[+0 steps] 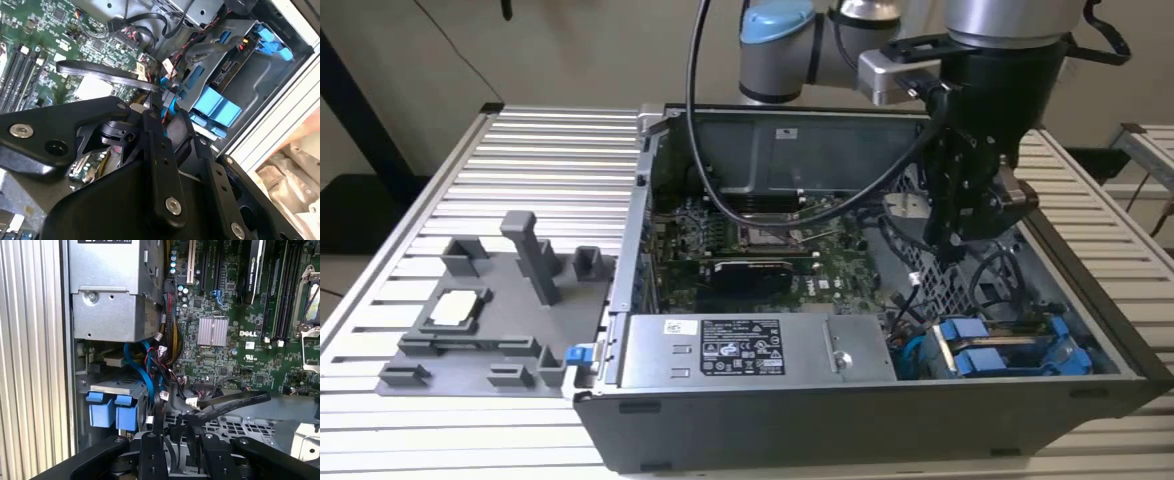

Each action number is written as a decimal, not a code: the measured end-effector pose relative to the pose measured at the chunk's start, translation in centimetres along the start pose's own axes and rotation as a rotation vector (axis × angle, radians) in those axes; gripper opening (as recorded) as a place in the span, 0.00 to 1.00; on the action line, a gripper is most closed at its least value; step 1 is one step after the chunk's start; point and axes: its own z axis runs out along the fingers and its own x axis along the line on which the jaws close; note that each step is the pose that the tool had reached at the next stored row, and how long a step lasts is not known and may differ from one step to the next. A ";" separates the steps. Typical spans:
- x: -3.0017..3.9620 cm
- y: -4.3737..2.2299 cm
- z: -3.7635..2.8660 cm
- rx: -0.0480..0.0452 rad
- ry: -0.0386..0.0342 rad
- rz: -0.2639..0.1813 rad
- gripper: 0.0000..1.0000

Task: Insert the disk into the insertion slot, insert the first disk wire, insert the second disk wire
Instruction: 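Insert the second disk wire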

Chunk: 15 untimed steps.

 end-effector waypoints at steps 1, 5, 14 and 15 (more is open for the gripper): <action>-0.01 0.03 0.05 0.0008 0.0103 -0.001 0.33; -0.05 0.12 0.31 0.0051 0.0412 -0.004 0.33; -0.35 0.35 1.16 0.0422 0.0496 0.001 0.33; -0.34 0.35 1.17 0.0441 0.0499 0.002 0.33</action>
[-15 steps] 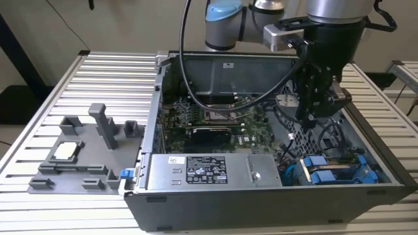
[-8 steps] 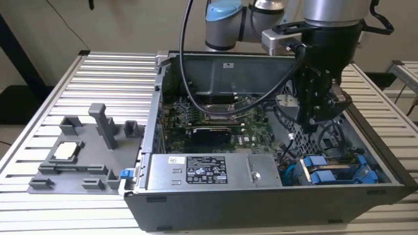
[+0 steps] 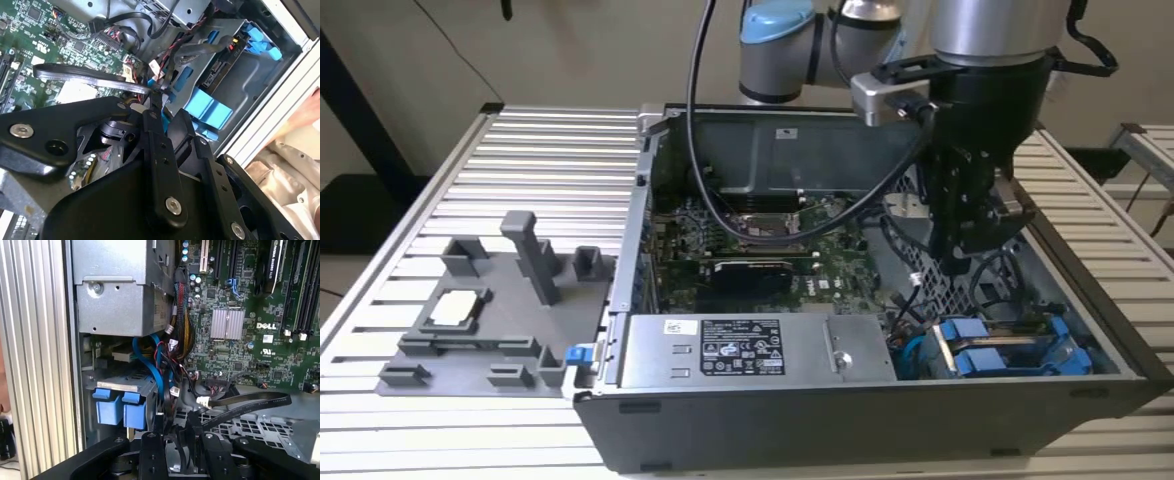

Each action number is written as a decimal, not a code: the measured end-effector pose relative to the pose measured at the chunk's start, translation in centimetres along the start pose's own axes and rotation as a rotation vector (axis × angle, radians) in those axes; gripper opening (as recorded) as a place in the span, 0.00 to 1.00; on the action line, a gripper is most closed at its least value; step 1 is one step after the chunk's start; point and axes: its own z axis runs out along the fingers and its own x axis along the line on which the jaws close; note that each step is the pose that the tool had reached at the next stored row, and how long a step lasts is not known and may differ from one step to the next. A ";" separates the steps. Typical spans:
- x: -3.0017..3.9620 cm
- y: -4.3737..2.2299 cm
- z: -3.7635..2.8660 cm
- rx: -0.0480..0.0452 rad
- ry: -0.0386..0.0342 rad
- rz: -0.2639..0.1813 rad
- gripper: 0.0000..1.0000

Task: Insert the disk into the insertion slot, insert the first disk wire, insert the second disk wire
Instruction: 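Insert the second disk wire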

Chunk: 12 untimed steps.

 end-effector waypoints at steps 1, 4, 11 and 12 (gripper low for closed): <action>0.00 0.01 0.00 0.0009 0.0001 0.000 0.33; -0.01 0.05 0.02 0.0023 -0.0001 0.000 0.31; -0.01 0.06 0.01 0.0024 -0.0001 0.001 0.22; -0.01 0.06 0.02 0.0024 -0.0001 0.001 0.22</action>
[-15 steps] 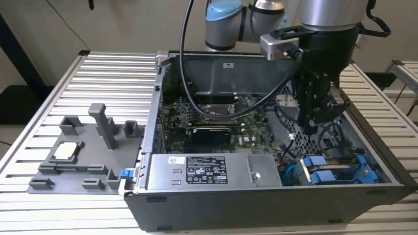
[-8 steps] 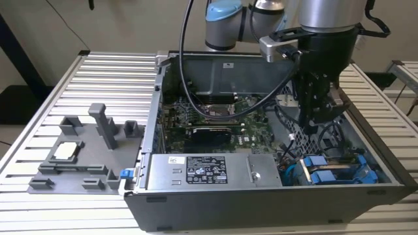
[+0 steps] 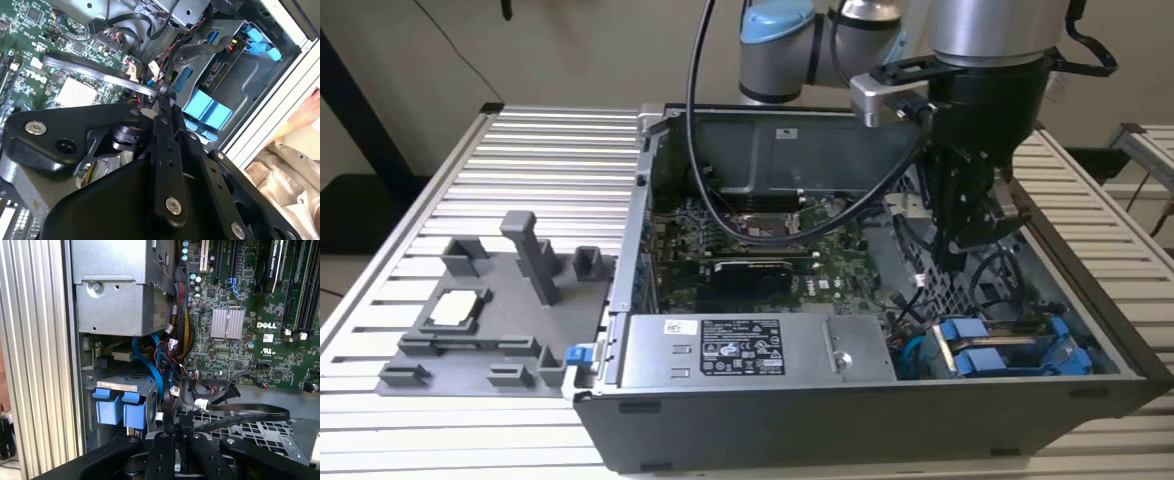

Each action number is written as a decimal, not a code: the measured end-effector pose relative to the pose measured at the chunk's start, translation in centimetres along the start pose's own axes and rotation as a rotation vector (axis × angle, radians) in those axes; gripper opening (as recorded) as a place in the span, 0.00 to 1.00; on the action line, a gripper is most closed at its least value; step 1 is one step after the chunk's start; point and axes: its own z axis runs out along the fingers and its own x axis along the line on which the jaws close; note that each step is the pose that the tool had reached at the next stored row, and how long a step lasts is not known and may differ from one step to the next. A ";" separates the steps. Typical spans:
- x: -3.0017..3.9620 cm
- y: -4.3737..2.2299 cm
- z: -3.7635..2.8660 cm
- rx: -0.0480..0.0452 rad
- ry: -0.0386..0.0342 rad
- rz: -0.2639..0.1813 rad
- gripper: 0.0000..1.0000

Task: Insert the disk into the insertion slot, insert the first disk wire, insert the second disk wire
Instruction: 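Insert the second disk wire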

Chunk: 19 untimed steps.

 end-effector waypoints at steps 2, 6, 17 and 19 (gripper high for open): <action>0.00 0.00 -0.01 0.0000 0.0002 0.000 0.16; 0.00 0.00 -0.01 -0.0001 0.0001 0.000 0.16; 1.36 -1.06 0.56 -0.0102 -0.0007 -0.002 0.16; 1.73 -1.34 0.71 -0.0133 -0.0009 -0.003 0.16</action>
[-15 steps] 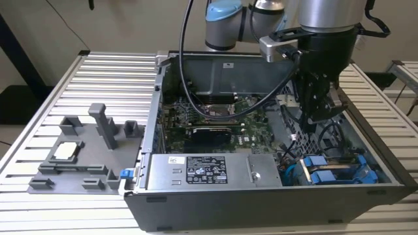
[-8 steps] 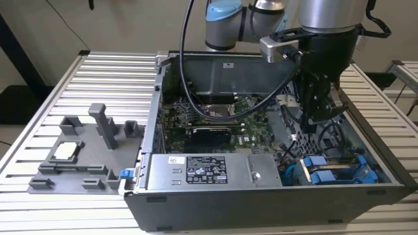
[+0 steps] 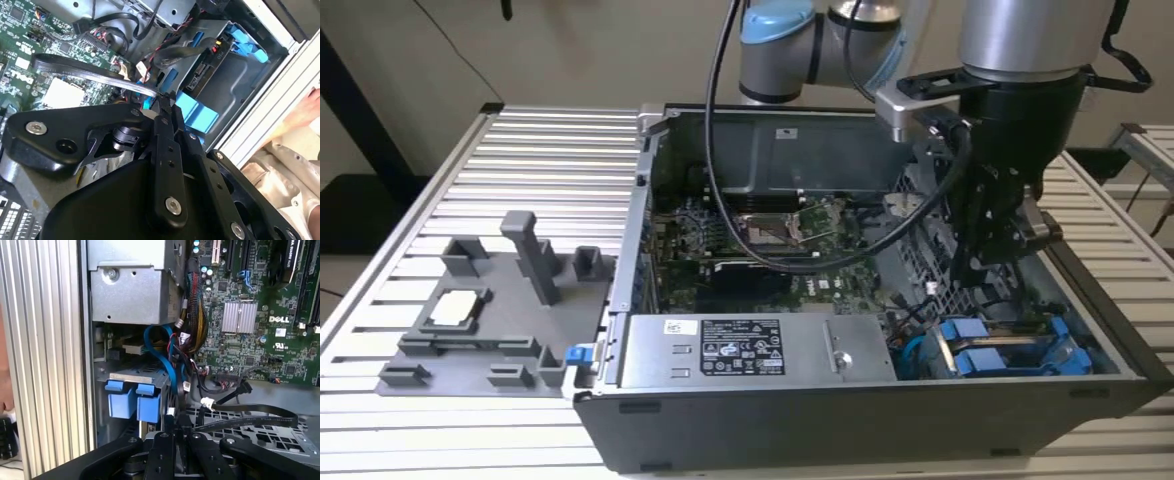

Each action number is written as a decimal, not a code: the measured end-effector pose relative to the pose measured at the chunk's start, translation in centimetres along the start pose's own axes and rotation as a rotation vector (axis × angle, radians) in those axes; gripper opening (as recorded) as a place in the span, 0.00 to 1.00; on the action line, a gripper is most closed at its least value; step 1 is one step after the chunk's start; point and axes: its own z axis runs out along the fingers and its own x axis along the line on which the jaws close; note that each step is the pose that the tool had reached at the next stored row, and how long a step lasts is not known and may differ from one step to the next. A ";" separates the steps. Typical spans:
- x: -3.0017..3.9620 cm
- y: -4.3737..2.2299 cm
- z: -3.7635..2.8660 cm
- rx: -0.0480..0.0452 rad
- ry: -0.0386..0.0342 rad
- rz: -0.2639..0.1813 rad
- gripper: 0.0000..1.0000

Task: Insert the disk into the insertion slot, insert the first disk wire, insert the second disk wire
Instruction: 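Insert the second disk wire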

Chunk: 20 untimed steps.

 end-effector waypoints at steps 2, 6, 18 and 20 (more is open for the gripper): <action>0.39 -0.30 0.15 -0.0034 -0.0002 -0.001 0.16; 1.20 -0.81 0.44 -0.0103 -0.0008 -0.002 0.16; 3.80 -2.21 1.32 -0.0330 -0.0023 -0.006 0.16; 3.86 -2.40 1.36 -0.0346 -0.0024 -0.007 0.16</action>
